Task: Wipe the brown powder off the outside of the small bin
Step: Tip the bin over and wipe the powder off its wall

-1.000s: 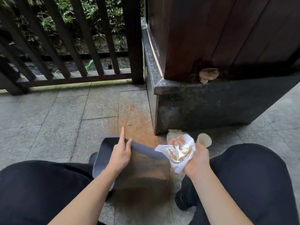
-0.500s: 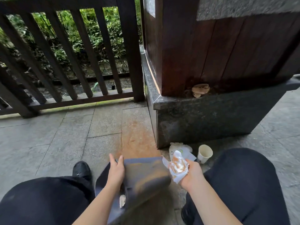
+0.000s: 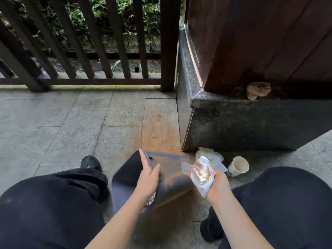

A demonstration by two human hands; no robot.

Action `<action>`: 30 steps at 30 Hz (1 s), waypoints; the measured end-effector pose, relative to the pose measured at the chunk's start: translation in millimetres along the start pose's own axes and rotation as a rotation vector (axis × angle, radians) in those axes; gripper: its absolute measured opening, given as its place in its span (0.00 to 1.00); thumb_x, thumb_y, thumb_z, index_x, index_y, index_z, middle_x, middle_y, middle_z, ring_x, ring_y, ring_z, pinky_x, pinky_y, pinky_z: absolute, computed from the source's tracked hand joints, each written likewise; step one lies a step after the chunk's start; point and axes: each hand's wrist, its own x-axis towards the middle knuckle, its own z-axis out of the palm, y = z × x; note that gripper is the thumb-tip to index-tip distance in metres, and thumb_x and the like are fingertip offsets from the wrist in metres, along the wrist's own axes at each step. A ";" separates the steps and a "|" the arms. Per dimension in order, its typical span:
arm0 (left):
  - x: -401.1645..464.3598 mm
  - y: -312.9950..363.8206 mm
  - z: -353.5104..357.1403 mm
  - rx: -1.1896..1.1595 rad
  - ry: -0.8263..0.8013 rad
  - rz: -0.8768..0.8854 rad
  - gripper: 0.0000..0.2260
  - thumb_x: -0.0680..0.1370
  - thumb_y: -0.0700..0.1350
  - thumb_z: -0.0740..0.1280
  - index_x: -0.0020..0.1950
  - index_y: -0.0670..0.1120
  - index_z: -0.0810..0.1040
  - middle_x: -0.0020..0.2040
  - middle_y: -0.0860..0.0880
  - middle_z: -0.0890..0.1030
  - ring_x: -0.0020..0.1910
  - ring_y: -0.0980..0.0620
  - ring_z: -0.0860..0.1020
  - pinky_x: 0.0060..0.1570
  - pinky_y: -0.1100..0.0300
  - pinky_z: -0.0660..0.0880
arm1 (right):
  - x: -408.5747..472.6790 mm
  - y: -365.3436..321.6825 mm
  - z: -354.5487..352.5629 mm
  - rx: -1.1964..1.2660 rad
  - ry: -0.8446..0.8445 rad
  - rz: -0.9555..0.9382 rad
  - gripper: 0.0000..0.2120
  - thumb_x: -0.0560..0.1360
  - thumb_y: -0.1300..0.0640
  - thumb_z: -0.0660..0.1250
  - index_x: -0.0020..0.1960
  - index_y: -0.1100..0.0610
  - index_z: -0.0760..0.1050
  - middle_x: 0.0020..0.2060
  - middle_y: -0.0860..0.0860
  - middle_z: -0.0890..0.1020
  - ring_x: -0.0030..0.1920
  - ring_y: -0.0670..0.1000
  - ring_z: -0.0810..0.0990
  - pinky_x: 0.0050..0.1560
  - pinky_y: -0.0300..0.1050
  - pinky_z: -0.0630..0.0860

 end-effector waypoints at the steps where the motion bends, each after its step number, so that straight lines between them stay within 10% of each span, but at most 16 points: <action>1: -0.3 -1.4 -0.7 0.017 0.015 -0.005 0.36 0.84 0.48 0.58 0.78 0.60 0.32 0.74 0.63 0.57 0.63 0.58 0.68 0.54 0.64 0.61 | 2.2 2.7 2.6 -0.031 -0.004 -0.028 0.13 0.83 0.55 0.54 0.51 0.61 0.73 0.46 0.57 0.79 0.44 0.57 0.80 0.39 0.53 0.81; 3: -3.2 -3.6 -1.8 0.028 0.036 -0.014 0.32 0.85 0.49 0.56 0.79 0.62 0.36 0.71 0.50 0.71 0.58 0.55 0.75 0.49 0.62 0.63 | 5.0 9.9 8.1 -0.082 0.011 -0.011 0.13 0.83 0.55 0.56 0.54 0.62 0.74 0.47 0.58 0.80 0.47 0.58 0.81 0.40 0.54 0.81; 7: -5.4 -8.5 -2.7 0.052 0.016 0.023 0.28 0.85 0.52 0.53 0.75 0.71 0.38 0.51 0.79 0.66 0.42 0.79 0.72 0.42 0.75 0.67 | 8.9 27.3 25.2 -0.209 0.011 0.030 0.11 0.81 0.59 0.61 0.58 0.64 0.77 0.43 0.59 0.84 0.48 0.57 0.83 0.39 0.50 0.80; 14: 6.1 -9.5 -2.7 0.033 0.090 0.037 0.22 0.84 0.58 0.52 0.72 0.78 0.47 0.30 0.78 0.68 0.35 0.76 0.72 0.40 0.81 0.65 | 31.4 49.0 58.9 -0.559 -0.033 -0.319 0.12 0.80 0.64 0.61 0.58 0.58 0.81 0.48 0.56 0.86 0.44 0.54 0.85 0.35 0.41 0.77; 22: 11.1 -12.9 -12.6 0.016 0.062 0.084 0.19 0.82 0.62 0.49 0.72 0.77 0.50 0.53 0.89 0.63 0.51 0.86 0.65 0.49 0.85 0.59 | 60.7 82.5 116.4 -0.778 -0.133 -0.574 0.14 0.80 0.61 0.60 0.61 0.57 0.80 0.57 0.51 0.83 0.58 0.51 0.81 0.63 0.54 0.77; 30: 17.3 -11.6 -12.2 -0.060 0.052 0.126 0.20 0.82 0.67 0.48 0.74 0.74 0.54 0.68 0.81 0.59 0.70 0.76 0.59 0.61 0.82 0.56 | 69.4 101.8 91.9 -1.424 -0.485 -0.921 0.20 0.83 0.64 0.56 0.74 0.58 0.68 0.74 0.50 0.69 0.76 0.43 0.60 0.77 0.39 0.56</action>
